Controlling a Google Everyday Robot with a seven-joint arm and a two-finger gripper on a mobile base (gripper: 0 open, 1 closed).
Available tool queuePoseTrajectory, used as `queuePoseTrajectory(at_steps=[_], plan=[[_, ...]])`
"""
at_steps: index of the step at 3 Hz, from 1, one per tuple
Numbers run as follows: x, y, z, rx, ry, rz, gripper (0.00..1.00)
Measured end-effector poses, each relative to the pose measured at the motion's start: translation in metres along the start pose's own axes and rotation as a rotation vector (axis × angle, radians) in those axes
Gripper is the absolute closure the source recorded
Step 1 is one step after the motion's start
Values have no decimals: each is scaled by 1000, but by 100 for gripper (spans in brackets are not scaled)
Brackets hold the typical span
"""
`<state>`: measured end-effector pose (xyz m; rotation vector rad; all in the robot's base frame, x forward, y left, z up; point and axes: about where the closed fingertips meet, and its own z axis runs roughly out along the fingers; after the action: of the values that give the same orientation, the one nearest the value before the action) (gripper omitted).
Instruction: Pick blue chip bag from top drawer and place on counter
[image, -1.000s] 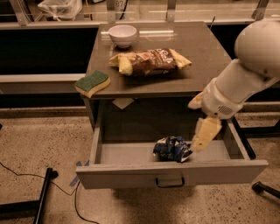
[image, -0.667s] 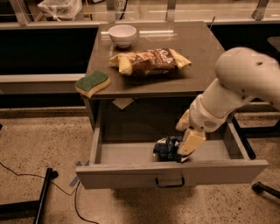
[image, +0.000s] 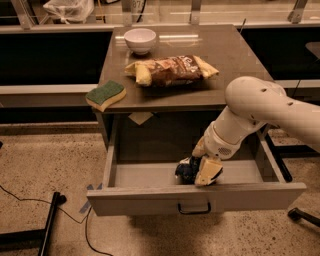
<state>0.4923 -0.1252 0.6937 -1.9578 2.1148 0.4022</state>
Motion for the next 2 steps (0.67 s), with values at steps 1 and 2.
queuePoseTrajectory(at_steps=[1,2], plan=[[-2,-15,3,17,-10,10,32],[0,-29,11,23,-19,25,36]])
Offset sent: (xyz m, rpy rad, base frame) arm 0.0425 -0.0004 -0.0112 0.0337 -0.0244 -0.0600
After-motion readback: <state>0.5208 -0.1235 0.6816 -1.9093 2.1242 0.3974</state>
